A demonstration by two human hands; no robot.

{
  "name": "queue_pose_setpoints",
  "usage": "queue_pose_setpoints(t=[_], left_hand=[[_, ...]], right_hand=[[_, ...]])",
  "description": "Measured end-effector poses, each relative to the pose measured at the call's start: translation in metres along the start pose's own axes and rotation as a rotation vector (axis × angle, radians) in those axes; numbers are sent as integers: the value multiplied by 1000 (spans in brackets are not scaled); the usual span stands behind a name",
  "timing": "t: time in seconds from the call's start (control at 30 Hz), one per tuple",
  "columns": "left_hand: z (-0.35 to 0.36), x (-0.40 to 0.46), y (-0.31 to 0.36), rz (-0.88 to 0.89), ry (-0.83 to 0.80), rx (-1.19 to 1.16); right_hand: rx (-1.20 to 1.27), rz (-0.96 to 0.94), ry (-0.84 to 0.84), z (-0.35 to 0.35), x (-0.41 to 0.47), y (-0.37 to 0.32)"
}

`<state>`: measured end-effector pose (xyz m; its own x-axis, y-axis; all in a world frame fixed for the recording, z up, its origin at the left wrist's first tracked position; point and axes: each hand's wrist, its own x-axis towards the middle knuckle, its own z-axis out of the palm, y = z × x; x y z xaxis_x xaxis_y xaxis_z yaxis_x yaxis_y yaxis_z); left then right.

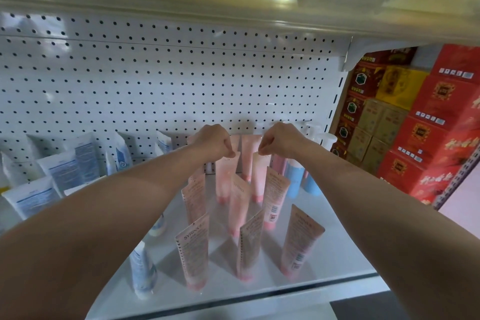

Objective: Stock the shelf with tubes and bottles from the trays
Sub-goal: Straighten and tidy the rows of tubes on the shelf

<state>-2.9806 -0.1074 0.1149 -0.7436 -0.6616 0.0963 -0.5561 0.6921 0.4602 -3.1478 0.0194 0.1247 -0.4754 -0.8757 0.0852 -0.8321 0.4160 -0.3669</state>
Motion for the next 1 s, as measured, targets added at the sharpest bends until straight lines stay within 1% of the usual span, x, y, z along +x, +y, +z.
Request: queue_pose_setpoints(t=[0.2,0.37,0.53,1.0], left_hand=[[2,1,-4,-11,11,-38],[3,1,-7,-19,31,-39],[5,4,-8,-13,30,-36],[12,10,-2,-61,45,-13]], right_hand=[[-8,-16,-1,0,2,-2],[34,-27,7,2,5,0],[23,-56,-2,3,8,1],[61,-28,-62,2,6,-3]])
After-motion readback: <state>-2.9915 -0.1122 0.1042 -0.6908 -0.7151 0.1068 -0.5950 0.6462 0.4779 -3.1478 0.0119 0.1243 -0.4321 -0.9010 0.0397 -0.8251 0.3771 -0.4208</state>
